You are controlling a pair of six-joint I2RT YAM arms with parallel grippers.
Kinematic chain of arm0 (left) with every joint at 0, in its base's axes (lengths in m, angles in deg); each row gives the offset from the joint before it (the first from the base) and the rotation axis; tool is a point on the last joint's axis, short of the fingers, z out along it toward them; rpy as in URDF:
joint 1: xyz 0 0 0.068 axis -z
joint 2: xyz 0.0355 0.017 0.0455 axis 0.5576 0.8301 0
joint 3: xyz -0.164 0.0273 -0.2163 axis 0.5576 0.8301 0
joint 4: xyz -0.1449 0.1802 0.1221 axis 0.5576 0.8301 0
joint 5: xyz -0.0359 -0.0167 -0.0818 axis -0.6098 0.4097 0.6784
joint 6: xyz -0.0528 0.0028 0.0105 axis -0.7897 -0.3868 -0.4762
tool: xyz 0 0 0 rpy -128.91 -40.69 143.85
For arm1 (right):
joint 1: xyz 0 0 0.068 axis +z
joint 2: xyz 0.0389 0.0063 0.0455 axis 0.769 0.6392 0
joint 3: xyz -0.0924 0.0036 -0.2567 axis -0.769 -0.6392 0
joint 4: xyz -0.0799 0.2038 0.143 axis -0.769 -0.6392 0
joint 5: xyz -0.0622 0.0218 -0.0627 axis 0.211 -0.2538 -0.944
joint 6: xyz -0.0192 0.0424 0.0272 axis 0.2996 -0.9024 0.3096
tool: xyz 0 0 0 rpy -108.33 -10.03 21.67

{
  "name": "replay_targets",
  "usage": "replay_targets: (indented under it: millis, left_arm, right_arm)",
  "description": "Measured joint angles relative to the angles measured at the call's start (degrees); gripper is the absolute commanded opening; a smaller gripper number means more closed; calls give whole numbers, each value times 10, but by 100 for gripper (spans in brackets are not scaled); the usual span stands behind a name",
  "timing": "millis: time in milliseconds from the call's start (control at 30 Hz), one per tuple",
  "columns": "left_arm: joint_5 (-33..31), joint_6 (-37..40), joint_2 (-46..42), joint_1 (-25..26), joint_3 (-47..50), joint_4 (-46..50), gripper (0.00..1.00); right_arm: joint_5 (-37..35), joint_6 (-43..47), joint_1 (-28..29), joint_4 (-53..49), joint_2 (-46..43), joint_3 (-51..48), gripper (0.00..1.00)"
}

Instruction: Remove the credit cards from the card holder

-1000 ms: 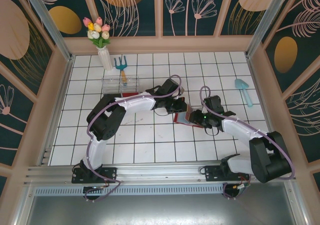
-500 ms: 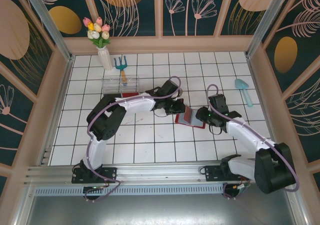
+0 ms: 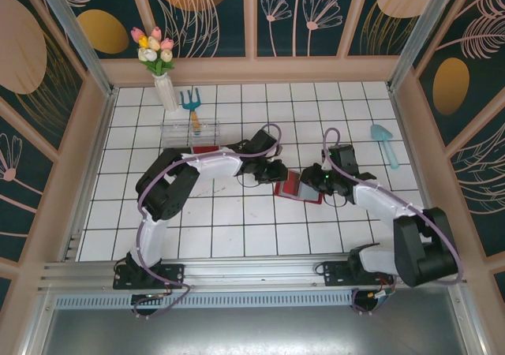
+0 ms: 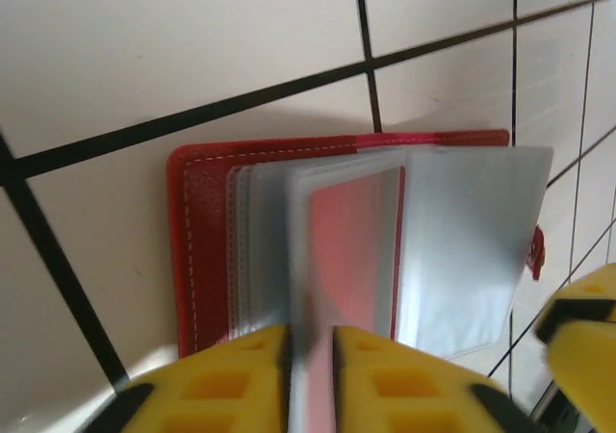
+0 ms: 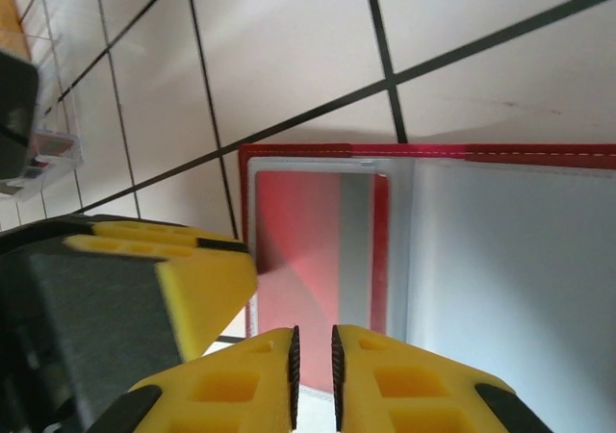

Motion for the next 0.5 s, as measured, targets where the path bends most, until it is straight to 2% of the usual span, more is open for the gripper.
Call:
replay_targets:
  millis: [100, 200, 300, 367, 500]
  left_arm:
    - [-12, 8, 0, -2, 0, 8, 33]
    - [-29, 18, 0, -3, 0, 24, 26]
    - [-32, 26, -1, -3, 0, 29, 6]
    - [-22, 26, -3, -3, 0, 24, 0]
    - [2, 23, -3, -3, 0, 0, 0]
  right_arm:
    - [15, -3, -11, 12, 19, -5, 16]
    - [26, -3, -16, 21, 26, -6, 14]
    - [33, -3, -19, 29, 37, -6, 11]
    - [37, -3, -20, 34, 47, -7, 11]
    - [48, -3, -20, 45, 64, -12, 12]
